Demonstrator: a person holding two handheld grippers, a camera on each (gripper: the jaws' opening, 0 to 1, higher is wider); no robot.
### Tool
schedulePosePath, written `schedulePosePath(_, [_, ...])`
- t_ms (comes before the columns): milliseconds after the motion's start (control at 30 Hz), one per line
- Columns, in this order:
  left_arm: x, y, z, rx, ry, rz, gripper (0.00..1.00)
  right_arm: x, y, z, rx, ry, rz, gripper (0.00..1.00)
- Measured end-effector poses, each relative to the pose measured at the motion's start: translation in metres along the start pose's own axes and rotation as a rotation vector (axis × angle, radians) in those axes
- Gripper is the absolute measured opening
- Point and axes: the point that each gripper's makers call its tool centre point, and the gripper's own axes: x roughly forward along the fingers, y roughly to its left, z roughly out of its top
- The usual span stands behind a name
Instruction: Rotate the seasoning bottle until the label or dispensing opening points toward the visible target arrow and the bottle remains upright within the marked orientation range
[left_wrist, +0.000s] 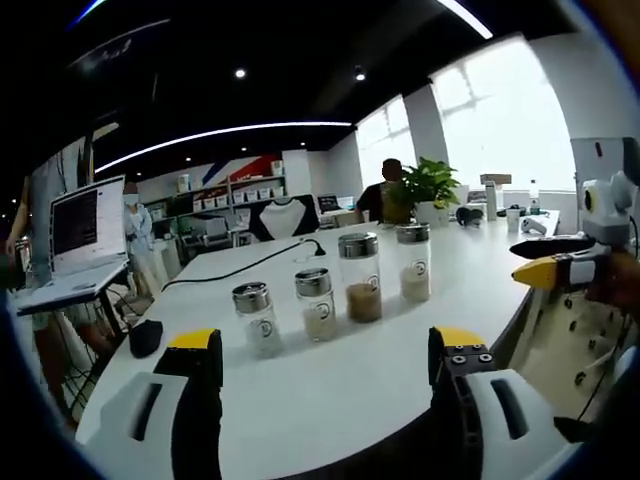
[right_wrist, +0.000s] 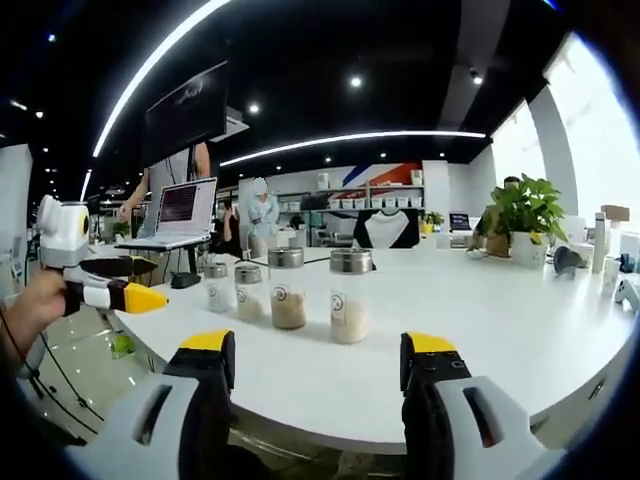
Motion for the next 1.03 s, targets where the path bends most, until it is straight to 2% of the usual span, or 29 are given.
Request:
schedulePosePath(600, [0.003,0.011,-0.004,-0.013,0.008,0.012,0.89,0.005,0.002,0.002,-0.012,0.007,0.002,0.67])
schedulePosePath(1033, [0.004,0.012,-0.007,-0.022,0.010,0.004,0.89,0.003,0.002,0.002,-0.019,0.013,-0.006,0.67])
